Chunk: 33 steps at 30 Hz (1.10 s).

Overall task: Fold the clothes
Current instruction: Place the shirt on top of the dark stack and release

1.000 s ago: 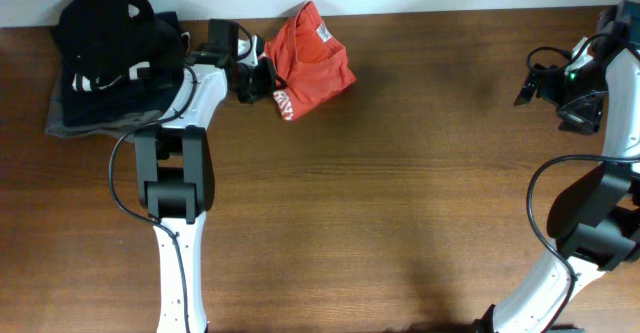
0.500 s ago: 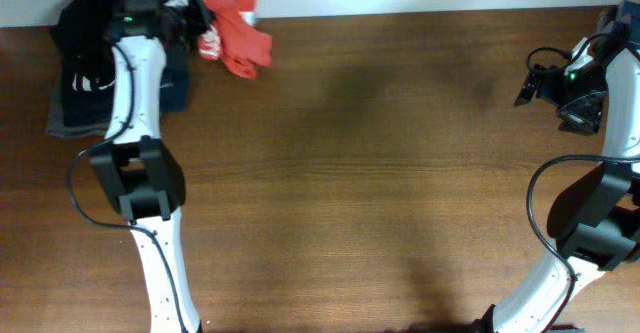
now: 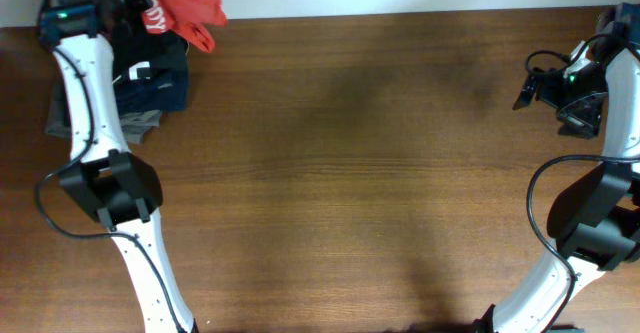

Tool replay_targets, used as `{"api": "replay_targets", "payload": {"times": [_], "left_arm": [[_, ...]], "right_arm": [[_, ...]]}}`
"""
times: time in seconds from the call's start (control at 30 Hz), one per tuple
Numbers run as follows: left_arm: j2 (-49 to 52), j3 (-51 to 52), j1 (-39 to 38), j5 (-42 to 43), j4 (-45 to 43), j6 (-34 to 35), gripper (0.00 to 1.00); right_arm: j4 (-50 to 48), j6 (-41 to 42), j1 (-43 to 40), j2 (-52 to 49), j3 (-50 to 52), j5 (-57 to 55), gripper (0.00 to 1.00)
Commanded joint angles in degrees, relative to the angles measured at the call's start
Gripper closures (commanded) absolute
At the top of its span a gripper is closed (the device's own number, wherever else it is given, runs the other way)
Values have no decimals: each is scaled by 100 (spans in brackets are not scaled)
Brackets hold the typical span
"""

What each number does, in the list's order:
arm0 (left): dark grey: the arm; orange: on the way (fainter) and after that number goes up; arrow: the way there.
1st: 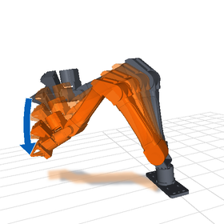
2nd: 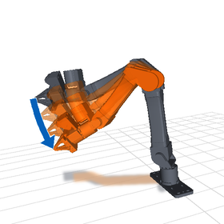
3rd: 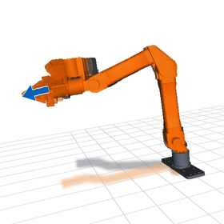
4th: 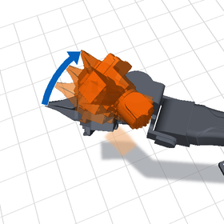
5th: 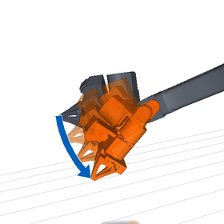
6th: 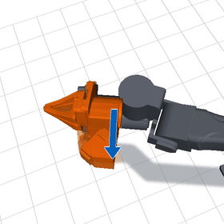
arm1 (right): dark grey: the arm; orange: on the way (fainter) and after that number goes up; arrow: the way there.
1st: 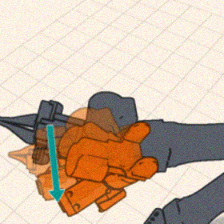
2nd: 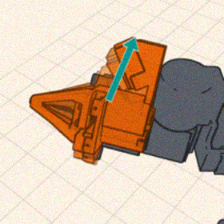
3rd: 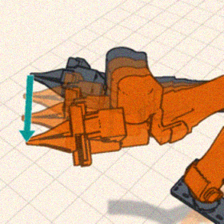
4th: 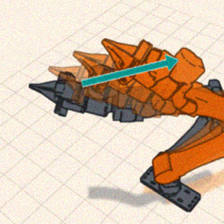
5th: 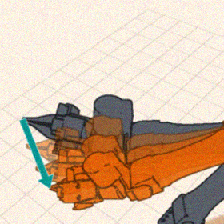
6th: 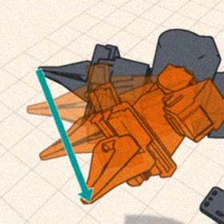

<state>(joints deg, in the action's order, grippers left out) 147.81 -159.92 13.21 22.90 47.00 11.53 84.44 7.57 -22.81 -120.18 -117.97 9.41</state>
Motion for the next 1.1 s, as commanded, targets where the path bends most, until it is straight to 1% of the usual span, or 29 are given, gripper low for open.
{"api": "replay_targets", "payload": {"times": [0.0, 0.13, 0.17, 0.2, 0.23, 0.3, 0.37, 0.4, 0.43, 0.47, 0.53, 0.63, 0.67, 0.87, 0.93, 0.97, 1.07], "left_arm": [[4, -306, 409, -24, 286, -96, 100], [39, -295, 750, -24, 881, -109, 98], [61, -267, 824, -24, 973, -164, 92], [70, -234, 887, -24, 1040, -234, 82], [85, -201, 949, -24, 1102, -295, 80], [133, -149, 1056, -24, 1202, -313, 80], [212, -136, 1156, -26, 1257, -354, 85], [238, -136, 1207, -26, 1255, -354, 87], [291, -136, 1252, -24, 1233, -354, 87], [321, -136, 1307, -24, 1200, -354, 86], [391, -136, 1401, -26, 1128, -439, 82], [415, -136, 1534, -140, 1064, -542, 68], [415, -136, 1576, -195, 1067, -544, 66], [411, -151, 1722, -195, 1049, -540, 64], [380, -282, 1733, -197, 1115, -540, 54], [354, -363, 1733, -199, 1141, -540, 54], [243, -774, 1716, -363, 1274, -538, 46]], "right_arm": [[68, 42, -9, 61, -59, 74, 1], [66, 42, -9, 63, -59, 76, 1], [66, 42, -9, 63, -59, 74, 1], [66, 42, -9, 63, -59, 76, 1], [66, 42, -9, 63, -59, 76, 1], [68, 42, -9, 63, -59, 94, 1], [70, 39, -9, 63, -59, 157, 1], [76, 39, -9, 63, -59, 195, 1], [81, 39, -9, 63, -59, 227, 1], [85, 39, -9, 63, -59, 245, 1], [85, 39, -9, 63, -59, 245, 1], [87, 39, -9, 63, -59, 247, 1], [87, 39, -9, 63, -59, 247, 1], [90, 39, -4, 63, -59, 310, 1], [109, 39, -4, 68, -59, 310, 1], [116, 39, -4, 68, -59, 308, 1], [140, 37, -4, 68, -61, 308, 1]]}}
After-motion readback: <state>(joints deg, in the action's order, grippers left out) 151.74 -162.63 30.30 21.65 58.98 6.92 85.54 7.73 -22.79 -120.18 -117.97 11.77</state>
